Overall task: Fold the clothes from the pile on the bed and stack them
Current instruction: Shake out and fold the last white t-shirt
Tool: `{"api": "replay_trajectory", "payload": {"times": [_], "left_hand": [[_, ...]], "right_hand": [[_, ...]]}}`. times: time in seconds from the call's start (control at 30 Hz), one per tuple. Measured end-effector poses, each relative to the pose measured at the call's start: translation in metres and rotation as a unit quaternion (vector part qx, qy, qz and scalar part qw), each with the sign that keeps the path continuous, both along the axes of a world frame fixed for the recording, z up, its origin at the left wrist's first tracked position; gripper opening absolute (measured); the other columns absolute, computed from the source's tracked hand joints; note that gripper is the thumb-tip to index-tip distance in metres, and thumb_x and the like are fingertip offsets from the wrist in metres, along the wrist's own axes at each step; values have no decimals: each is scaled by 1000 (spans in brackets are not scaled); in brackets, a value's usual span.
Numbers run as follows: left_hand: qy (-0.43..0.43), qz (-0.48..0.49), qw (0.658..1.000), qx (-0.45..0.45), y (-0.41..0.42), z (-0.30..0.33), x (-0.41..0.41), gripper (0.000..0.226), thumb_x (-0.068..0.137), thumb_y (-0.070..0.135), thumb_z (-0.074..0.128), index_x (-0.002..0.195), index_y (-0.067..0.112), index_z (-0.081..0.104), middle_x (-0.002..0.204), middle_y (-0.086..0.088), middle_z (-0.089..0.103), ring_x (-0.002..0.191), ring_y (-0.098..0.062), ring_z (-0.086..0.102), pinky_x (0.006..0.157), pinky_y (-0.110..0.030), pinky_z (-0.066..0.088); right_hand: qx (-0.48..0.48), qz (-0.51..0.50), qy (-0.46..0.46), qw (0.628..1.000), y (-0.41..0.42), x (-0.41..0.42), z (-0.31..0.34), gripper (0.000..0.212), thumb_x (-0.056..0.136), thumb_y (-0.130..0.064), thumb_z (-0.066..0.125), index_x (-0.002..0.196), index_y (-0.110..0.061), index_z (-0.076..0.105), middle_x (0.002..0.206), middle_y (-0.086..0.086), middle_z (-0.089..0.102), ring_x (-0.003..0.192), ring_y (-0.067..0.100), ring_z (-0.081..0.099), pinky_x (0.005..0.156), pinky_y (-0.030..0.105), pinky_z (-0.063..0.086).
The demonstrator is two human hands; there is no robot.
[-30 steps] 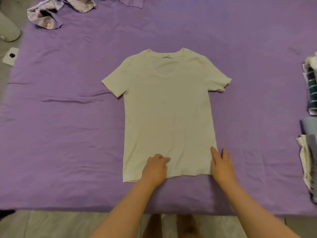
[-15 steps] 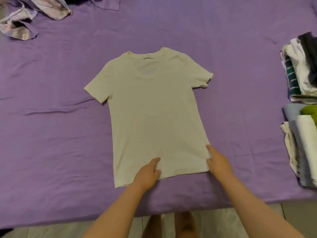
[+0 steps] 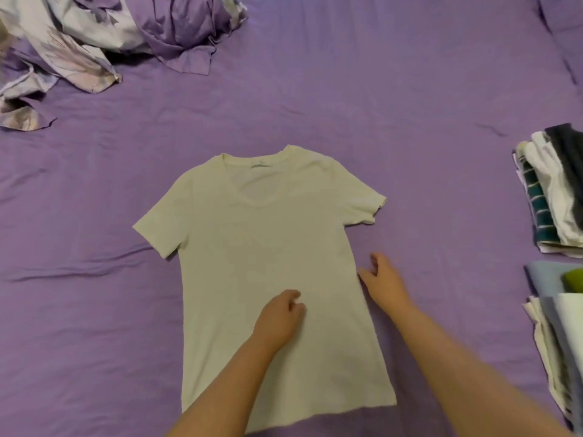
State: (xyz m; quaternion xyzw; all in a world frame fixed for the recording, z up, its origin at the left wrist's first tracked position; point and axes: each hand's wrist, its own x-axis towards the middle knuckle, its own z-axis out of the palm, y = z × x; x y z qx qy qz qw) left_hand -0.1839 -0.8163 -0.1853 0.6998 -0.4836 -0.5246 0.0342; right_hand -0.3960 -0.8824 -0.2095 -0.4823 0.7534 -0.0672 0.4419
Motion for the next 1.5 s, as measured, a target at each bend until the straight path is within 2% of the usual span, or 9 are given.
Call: {"api": "replay_trajectory", "payload": {"times": [0.13,0.3,0.57,0.67,0.9,1.03,1.17,1.3,1.5], "left_hand": [[71,66,995,-18,-70,1,-20,40,100,25,44,138,14,48,136,-6,55,122,-22,53,107,-37,39],[137,134,981,-28,-135,0,-43,42,103,36,37,138,17,47,141,-3,49,128,-22,47,111,-42,35],[235,252,939,6,-188,-5,-73,35,100,54,25,108,36,54,106,16,58,95,-3,55,93,-29,43],[257,283,924,11,-199,-5,-80,53,97,61,21,129,32,52,120,16,54,106,-9,53,94,-31,45],[283,323,902,47,-215,-12,-77,67,94,67,21,138,25,48,134,11,50,108,-13,55,78,-24,52],[359,364,854,94,-216,-15,-56,79,87,76,20,133,20,53,121,6,59,95,-13,63,73,-31,52],[395,422,811,91,-212,-22,-20,75,85,78,25,119,24,63,100,4,74,91,-17,70,76,-36,57],[381,415,821,93,-209,-25,-6,48,92,59,46,116,21,64,108,-2,73,103,-21,68,80,-37,57],[304,338,890,39,-195,-26,-3,21,95,45,52,98,27,61,91,8,72,85,-11,69,67,-28,57]], "right_hand": [[-15,-161,-91,983,-66,1,-8,59,96,-28,53,144,-3,29,125,8,53,110,24,53,83,31,42],[-94,-244,-189,946,-116,5,-17,21,87,-20,67,98,-19,50,91,-10,60,82,7,58,63,20,44],[-132,-150,-90,976,-136,3,-26,15,80,-16,69,92,-14,59,92,-1,58,85,17,56,73,24,45],[-214,-113,-95,966,-140,5,-22,14,80,-6,61,74,-7,48,79,-3,47,70,9,43,57,11,35],[-153,-163,-126,966,-144,15,-11,34,87,-1,52,117,-15,43,108,1,53,96,21,54,69,25,41],[-165,5,-80,983,-148,41,-1,49,89,-12,49,132,-31,36,111,-2,58,89,17,57,56,13,34],[-170,184,-53,967,-134,66,-1,59,96,-38,46,148,-37,18,143,-9,44,111,16,55,82,30,44],[-182,148,60,970,-131,66,-8,45,101,-21,35,146,-21,33,148,0,38,129,22,41,101,34,36],[-71,385,246,887,-131,68,-30,59,101,-38,27,151,-37,-5,160,1,-13,147,28,-11,115,53,-1]]}}
